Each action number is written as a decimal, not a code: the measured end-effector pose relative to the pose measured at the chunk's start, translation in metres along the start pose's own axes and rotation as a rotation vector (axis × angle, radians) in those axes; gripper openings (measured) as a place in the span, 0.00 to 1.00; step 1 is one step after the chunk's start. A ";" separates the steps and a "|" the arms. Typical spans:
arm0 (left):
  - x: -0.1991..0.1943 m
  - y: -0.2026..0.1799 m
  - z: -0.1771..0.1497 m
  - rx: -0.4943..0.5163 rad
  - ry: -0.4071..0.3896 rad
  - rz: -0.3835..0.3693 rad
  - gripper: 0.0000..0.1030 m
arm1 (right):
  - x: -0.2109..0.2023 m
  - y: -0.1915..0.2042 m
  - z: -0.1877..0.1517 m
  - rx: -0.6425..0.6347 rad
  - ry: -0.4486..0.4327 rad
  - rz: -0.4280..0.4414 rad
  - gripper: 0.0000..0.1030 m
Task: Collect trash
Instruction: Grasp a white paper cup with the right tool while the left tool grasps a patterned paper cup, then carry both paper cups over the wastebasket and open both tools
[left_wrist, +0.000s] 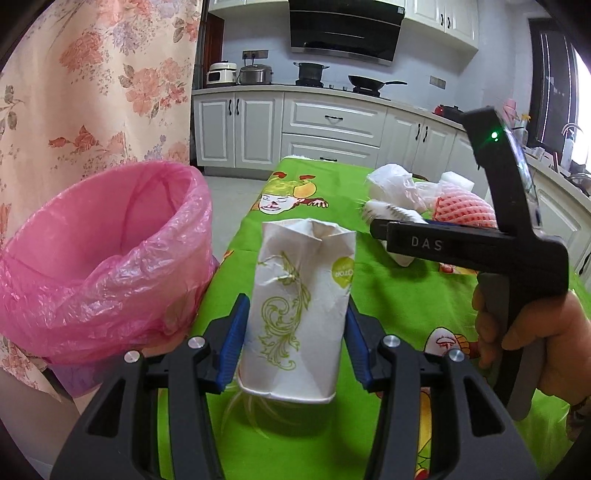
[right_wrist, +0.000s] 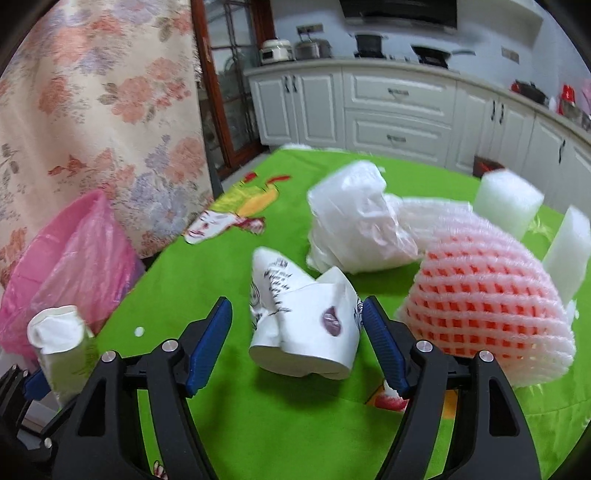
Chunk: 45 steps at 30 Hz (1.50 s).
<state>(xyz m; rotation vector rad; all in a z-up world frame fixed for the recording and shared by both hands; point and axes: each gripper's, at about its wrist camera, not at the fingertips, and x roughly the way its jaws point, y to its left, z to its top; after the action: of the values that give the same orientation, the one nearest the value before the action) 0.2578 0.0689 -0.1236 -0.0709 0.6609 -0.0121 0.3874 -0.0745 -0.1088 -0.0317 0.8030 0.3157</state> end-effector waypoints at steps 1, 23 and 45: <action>0.001 0.000 0.000 0.000 0.002 -0.001 0.46 | 0.001 -0.003 0.000 0.016 0.001 0.005 0.60; -0.015 -0.017 -0.008 0.053 -0.033 0.049 0.46 | -0.076 -0.018 -0.064 -0.020 -0.065 0.053 0.58; -0.079 -0.021 -0.007 0.045 -0.167 0.064 0.47 | -0.139 -0.002 -0.080 -0.088 -0.192 0.100 0.59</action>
<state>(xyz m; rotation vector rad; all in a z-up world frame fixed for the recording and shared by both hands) 0.1914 0.0503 -0.0792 -0.0077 0.4954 0.0400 0.2409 -0.1251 -0.0657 -0.0426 0.6008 0.4421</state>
